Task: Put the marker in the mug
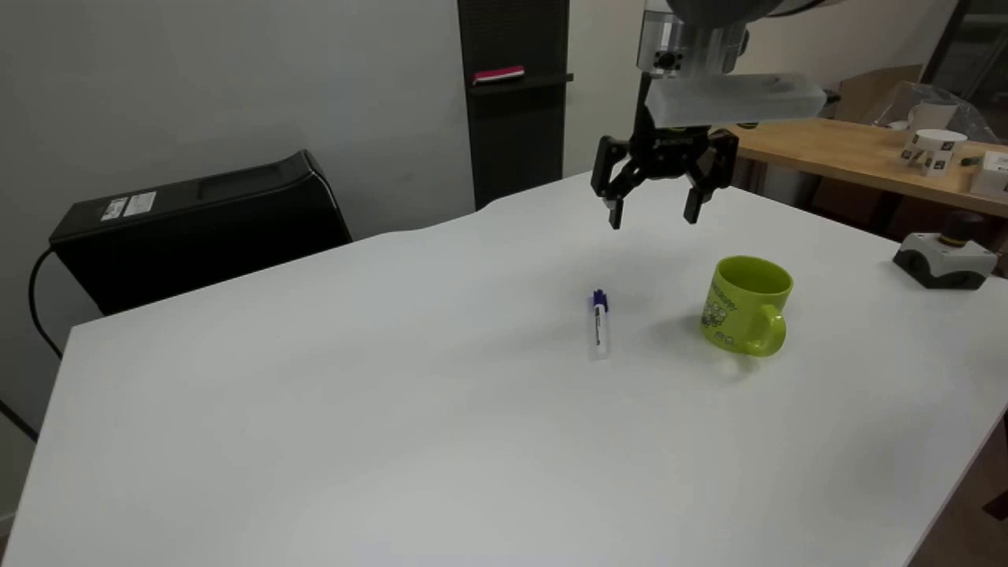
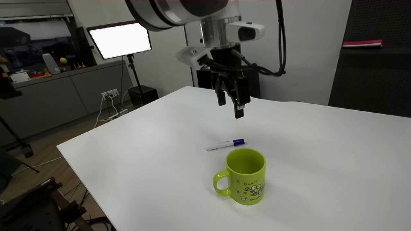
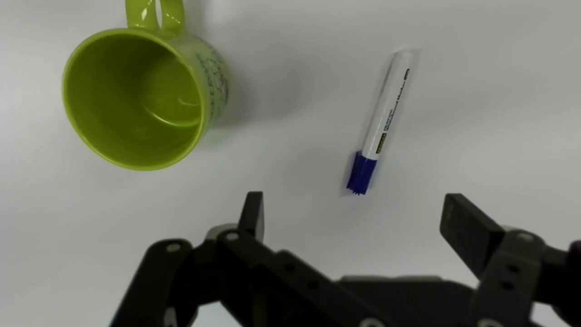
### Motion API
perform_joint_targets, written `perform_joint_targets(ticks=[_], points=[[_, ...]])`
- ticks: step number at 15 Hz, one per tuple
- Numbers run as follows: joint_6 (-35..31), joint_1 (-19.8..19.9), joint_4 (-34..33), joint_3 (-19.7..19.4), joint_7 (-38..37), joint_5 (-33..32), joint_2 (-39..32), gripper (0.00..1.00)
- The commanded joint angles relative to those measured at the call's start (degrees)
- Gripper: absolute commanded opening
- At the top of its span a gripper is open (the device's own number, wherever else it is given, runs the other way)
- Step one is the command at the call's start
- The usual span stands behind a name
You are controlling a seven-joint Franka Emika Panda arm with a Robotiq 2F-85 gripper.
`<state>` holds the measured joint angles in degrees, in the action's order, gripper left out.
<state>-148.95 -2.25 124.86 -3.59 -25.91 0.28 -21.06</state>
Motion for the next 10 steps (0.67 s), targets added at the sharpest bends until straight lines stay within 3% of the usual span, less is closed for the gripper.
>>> perform_joint_targets(ticks=[1,10], points=[[2.4,-1.73,-5.92,-0.05,-0.07,0.95,-5.21,1.0],[2.19,-6.76,-12.69,-1.56,-3.03,0.25,-14.63,1.0]])
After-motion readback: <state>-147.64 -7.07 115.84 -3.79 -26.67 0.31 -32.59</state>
